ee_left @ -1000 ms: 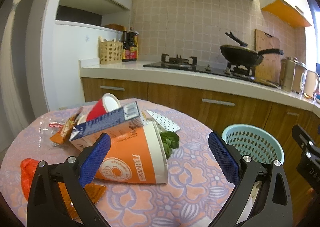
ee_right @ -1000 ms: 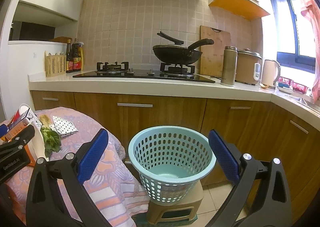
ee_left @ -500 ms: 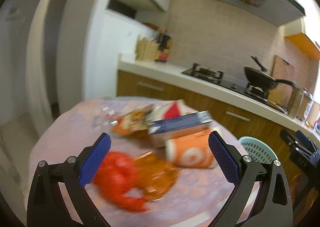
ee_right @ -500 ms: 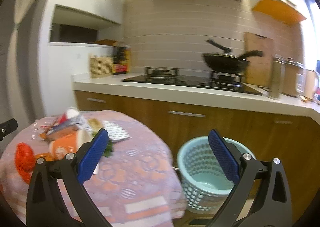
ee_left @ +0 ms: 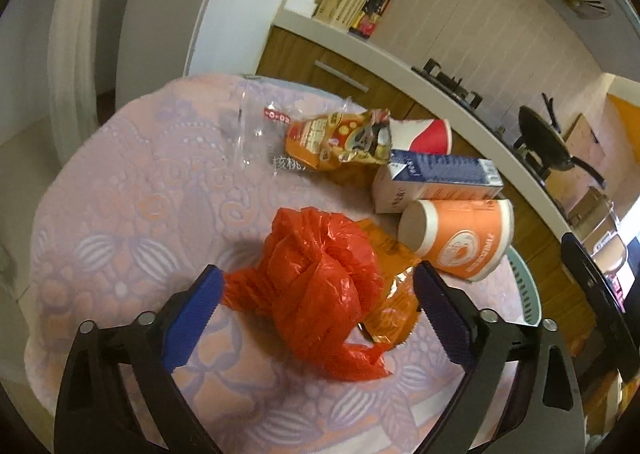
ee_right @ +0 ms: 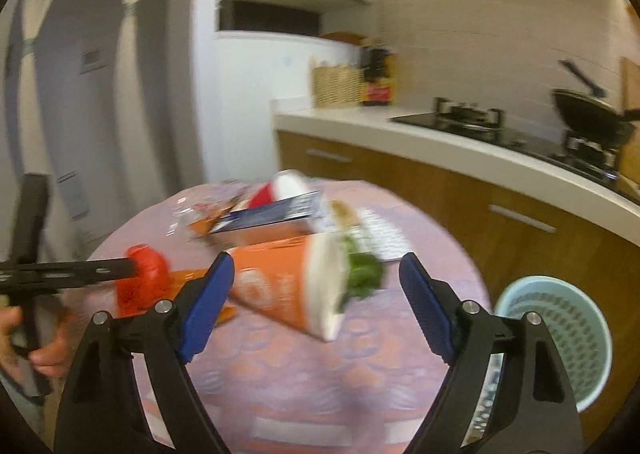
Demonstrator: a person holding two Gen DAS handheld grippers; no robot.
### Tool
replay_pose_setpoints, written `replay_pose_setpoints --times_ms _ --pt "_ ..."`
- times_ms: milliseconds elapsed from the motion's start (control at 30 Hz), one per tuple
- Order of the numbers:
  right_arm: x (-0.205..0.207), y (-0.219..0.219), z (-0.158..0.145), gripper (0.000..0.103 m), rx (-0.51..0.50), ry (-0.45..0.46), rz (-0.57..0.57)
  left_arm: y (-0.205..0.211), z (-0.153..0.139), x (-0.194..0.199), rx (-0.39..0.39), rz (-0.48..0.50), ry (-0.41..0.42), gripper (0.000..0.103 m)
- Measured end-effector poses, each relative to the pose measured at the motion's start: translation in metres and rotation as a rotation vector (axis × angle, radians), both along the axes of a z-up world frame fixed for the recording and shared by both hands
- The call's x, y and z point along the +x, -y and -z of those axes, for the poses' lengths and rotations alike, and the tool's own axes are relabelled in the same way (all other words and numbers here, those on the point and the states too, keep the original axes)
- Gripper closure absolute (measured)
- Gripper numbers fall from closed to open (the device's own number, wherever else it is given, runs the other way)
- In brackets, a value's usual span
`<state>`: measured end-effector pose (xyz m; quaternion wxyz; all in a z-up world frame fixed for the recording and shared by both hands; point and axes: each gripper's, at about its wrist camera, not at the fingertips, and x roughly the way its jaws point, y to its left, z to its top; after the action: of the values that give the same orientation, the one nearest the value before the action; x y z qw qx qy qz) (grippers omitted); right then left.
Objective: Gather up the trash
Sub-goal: 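Grasp the red plastic bag with the left tool while the right tool grasps the orange snack packet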
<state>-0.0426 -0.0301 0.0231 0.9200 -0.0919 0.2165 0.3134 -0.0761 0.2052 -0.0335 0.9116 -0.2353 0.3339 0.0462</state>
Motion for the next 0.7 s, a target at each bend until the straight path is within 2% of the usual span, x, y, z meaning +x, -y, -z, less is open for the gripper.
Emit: replay_pose_setpoints --times_ms 133,200,267,300,433,533,700 --pt "-0.006 -0.032 0.008 0.023 -0.018 -0.052 -0.112 0.006 0.006 0.012 0.045 -0.015 -0.032 0.028" --pt "-0.005 -0.047 0.014 0.023 -0.032 -0.088 -0.142 0.007 0.007 0.016 0.066 -0.026 -0.047 0.031" --pt "-0.003 -0.060 0.020 0.023 -0.045 -0.112 -0.166 0.007 0.005 0.016 0.068 -0.026 -0.027 0.045" --pt "-0.001 -0.065 0.023 0.023 -0.052 -0.122 -0.173 0.007 0.005 0.015 0.059 -0.023 -0.020 0.048" --pt "0.001 -0.088 0.037 0.023 -0.094 -0.164 -0.206 0.007 0.007 0.009 0.052 -0.020 0.005 0.052" --pt "0.008 -0.098 0.050 0.023 -0.111 -0.239 -0.215 0.006 0.004 0.003 0.042 -0.030 0.042 0.054" --pt "0.017 -0.111 0.065 0.023 -0.172 -0.305 -0.209 -0.011 -0.001 -0.020 -0.048 -0.077 0.170 0.055"
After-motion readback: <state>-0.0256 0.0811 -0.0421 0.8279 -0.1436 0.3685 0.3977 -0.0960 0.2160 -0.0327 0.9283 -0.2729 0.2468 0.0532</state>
